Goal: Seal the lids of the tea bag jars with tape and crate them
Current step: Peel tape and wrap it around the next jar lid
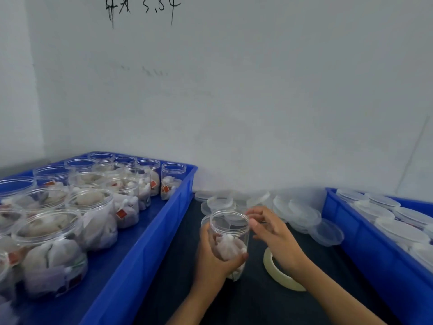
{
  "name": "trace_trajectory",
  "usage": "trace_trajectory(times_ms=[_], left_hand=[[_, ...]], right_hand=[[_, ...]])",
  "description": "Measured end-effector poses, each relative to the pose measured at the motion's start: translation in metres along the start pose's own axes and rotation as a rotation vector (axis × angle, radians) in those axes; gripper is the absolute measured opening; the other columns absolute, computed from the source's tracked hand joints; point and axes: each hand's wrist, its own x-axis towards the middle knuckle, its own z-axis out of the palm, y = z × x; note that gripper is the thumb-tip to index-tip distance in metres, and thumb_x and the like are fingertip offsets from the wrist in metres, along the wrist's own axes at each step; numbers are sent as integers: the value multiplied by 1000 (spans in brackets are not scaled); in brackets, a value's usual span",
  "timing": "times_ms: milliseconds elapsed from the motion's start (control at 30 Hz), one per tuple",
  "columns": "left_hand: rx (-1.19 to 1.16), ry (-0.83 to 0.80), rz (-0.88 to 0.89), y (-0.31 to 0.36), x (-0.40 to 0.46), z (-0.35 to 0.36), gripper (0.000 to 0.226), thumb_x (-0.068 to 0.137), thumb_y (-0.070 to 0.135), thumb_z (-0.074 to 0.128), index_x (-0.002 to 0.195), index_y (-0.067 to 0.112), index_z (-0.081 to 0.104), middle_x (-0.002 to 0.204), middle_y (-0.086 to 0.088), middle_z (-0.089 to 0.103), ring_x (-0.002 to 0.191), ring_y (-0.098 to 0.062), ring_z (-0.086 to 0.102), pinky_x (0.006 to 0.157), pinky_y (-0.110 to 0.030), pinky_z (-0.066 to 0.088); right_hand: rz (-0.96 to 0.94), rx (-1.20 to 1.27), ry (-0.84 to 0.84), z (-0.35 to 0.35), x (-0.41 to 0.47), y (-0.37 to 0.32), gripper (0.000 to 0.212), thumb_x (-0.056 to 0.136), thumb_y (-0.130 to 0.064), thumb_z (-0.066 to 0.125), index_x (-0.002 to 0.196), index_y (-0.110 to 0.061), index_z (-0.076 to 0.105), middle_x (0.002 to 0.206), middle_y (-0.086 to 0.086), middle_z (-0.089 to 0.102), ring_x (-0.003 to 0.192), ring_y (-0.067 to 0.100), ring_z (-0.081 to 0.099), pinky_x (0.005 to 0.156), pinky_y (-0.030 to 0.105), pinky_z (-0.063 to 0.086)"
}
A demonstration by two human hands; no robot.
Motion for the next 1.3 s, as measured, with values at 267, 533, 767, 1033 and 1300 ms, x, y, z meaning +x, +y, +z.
trace_trajectory(times_ms=[267,533,767,1033,1300], left_hand=[[59,161,-6,-4,11,-11,98,54,19,94,136,32,42,123,7,56,110,-2,55,92,-25,49],[188,362,64,-21,17,-24,103,52,21,94,135,39,36,128,2,51,115,-14,51,95,-36,46],[174,400,35,-30,23,-25,109,51,19,95,142,32,36,133,-4,51,114,-14,49,91,-35,43],[278,272,136,-5,8,-16,101,50,23,95,137,30,44,124,2,57,111,-17,57,91,-39,50],[444,9,272,15,-16,-7,93,49,40,92,120,38,33,119,11,53,109,-7,55,88,-22,48]], right_hand=[[384,-143,52,44,63,63,51,85,-16,71,126,-8,42,129,19,52,117,33,52,102,46,43],[481,-681,139,107,96,78,83,83,-48,59,148,-21,13,148,19,24,138,37,21,110,51,21],[351,-872,175,116,87,85,47,101,-24,35,144,-13,22,140,15,37,130,35,35,105,47,28],[235,-375,28,34,42,44,82,76,-39,77,138,-18,26,138,9,30,127,33,34,107,42,33],[37,-434,15,-15,-53,46,88,75,-34,79,138,-37,18,127,-12,30,116,6,40,92,18,35]])
